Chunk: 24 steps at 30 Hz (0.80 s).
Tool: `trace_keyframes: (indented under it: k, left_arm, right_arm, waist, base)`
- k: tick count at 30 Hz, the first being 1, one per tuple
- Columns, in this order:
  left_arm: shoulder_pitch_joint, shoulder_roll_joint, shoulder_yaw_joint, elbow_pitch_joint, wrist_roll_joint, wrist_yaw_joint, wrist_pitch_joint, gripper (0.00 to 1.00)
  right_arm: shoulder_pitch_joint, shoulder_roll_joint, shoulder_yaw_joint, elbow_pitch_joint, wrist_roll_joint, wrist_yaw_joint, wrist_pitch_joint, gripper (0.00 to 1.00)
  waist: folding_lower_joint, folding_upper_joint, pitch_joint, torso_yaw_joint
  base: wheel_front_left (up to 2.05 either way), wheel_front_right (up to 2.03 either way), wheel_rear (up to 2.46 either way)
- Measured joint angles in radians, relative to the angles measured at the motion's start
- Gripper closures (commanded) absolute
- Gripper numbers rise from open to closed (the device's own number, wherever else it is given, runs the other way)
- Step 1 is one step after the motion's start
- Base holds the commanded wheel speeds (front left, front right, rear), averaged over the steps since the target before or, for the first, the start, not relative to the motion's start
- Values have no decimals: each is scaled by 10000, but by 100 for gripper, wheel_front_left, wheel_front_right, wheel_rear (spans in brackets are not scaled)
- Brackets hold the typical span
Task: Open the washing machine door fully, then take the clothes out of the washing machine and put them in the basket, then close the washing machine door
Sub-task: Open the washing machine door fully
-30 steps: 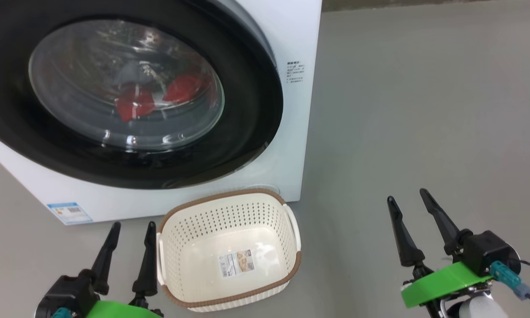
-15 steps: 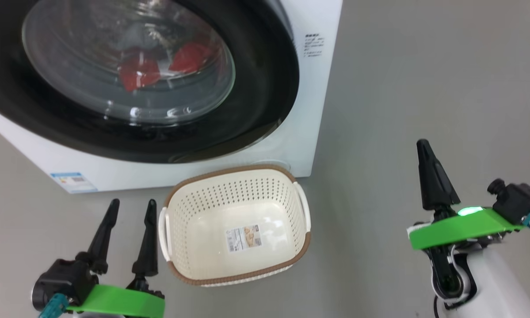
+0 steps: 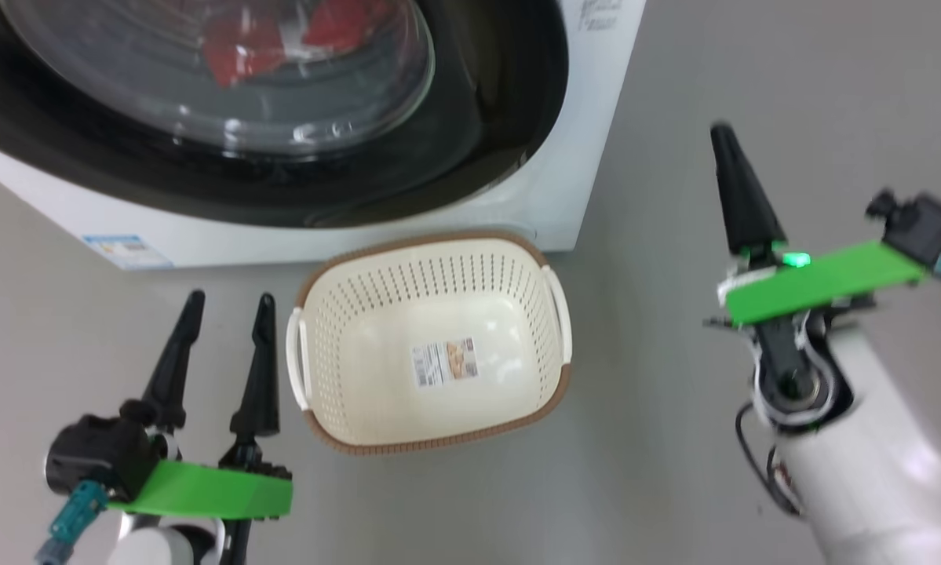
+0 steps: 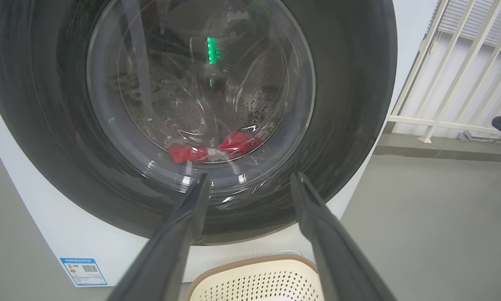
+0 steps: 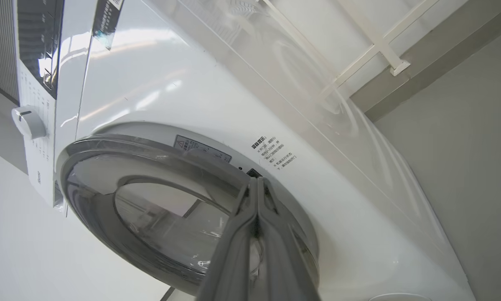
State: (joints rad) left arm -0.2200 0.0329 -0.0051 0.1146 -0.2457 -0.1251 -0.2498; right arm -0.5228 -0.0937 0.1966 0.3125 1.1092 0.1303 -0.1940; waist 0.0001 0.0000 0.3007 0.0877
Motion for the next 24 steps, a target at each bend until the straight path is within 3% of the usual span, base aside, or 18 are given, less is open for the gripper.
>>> trace_keyframes:
  k: [10, 20, 24]
  left_arm:
    - [-752, -8, -58, -167, -84, 0, 0, 0]
    - [-1225, -13, -73, -290, -203, 0, -69, 0]
    - [-1356, -12, -86, -318, -201, 0, -69, 0]
  right_arm:
    - [-2080, -148, 100, 399, 3382, -2, 2140, 100]
    - [-3893, 10, 119, 993, 5139, -2, 4077, 100]
    - [-4510, -12, 113, 1035, 5294, -2, 4621, 100]
  waist:
    - [0, 0, 1205, 189]
    - [0, 0, 2186, 414]
    - [0, 0, 2522, 478]
  base:
    - [0, 0, 0]
    - [0, 0, 0]
    - [0, 0, 0]
